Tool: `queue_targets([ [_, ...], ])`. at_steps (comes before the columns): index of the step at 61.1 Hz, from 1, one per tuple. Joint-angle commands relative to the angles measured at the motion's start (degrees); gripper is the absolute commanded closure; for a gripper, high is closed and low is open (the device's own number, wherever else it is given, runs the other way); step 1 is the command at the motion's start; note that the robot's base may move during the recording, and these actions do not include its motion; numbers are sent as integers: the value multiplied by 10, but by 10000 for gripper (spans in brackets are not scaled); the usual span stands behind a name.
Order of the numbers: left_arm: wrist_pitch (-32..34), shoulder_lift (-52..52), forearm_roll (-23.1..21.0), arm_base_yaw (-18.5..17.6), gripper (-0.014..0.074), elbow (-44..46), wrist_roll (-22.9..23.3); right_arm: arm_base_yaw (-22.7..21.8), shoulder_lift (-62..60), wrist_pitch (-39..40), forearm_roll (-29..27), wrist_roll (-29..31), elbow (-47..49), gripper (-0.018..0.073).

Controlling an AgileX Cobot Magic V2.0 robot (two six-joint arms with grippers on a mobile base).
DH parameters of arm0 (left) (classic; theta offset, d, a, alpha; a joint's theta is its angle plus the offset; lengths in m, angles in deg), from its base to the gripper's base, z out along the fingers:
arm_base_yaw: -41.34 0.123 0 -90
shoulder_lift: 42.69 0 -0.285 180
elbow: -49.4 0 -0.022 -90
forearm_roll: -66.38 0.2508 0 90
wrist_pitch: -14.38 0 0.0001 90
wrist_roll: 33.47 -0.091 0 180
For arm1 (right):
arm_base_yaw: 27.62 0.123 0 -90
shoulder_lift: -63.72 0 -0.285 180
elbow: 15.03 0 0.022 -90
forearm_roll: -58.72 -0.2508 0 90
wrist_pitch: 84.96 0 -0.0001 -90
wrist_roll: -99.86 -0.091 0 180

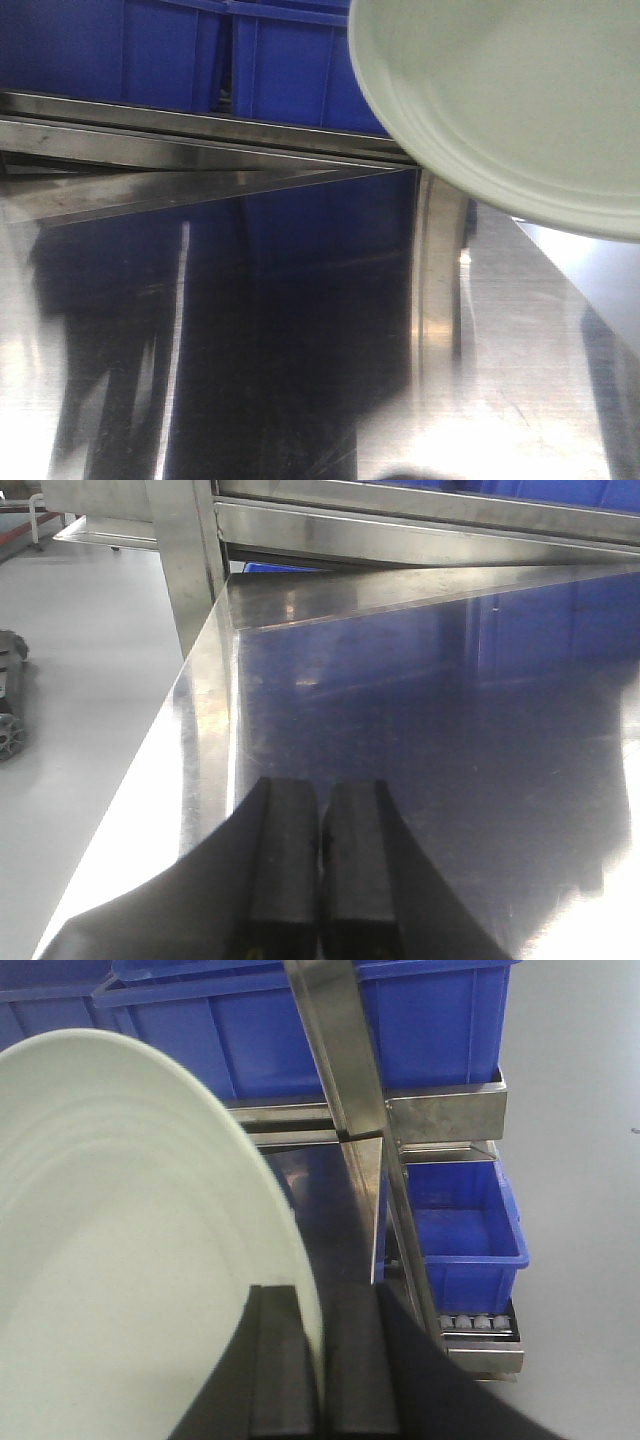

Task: Place green plate on second shelf with right arm
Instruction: 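Hold the plate in the right gripper while backing away from the table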

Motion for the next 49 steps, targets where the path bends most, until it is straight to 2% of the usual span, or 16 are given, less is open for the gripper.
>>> queue_targets([
  [1, 46, -12, -1, -1, 472, -23, 0, -48, -86, 60, -3, 0, -53, 510],
  [49, 46, -12, -1, -1, 472, -23, 0, -48, -86, 60, -3, 0, -53, 510],
])
